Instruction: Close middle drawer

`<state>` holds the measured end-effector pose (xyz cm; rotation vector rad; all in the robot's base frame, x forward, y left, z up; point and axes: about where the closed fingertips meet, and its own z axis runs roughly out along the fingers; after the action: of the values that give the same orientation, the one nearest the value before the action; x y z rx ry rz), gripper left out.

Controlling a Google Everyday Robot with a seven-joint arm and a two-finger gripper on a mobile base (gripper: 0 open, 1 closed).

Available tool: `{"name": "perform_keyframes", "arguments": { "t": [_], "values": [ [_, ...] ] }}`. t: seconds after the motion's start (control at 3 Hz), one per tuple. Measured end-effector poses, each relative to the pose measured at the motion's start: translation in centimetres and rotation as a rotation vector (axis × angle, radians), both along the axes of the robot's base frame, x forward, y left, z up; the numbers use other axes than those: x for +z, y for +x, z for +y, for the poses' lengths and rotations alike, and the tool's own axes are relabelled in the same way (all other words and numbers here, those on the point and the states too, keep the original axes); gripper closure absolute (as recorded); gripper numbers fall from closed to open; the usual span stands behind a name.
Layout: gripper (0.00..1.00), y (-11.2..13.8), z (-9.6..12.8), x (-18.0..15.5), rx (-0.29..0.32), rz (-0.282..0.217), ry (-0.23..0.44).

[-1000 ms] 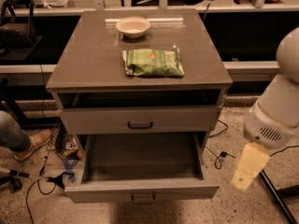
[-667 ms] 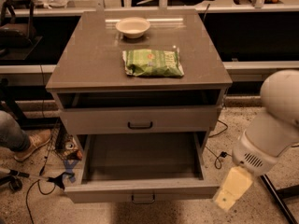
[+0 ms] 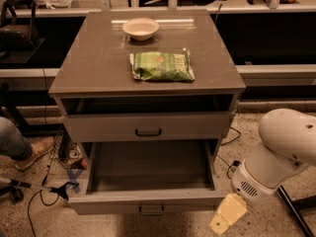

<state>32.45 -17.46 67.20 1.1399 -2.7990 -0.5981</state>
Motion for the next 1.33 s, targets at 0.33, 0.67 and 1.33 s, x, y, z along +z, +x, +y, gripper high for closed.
{"name": "perform_keyframes", "arguments": {
  "t": [0.33,0.67,1.33],
  "values": [
    [0.03,1.5,0.3,-5.2,-0.052,0.039,0.019],
    [0.27,3.0,0.5,-11.2,-0.116,0.077,0.041],
    [0.74,5.8,1.3,-20.5,-0.260,0.101,0.097]
  ]
}}
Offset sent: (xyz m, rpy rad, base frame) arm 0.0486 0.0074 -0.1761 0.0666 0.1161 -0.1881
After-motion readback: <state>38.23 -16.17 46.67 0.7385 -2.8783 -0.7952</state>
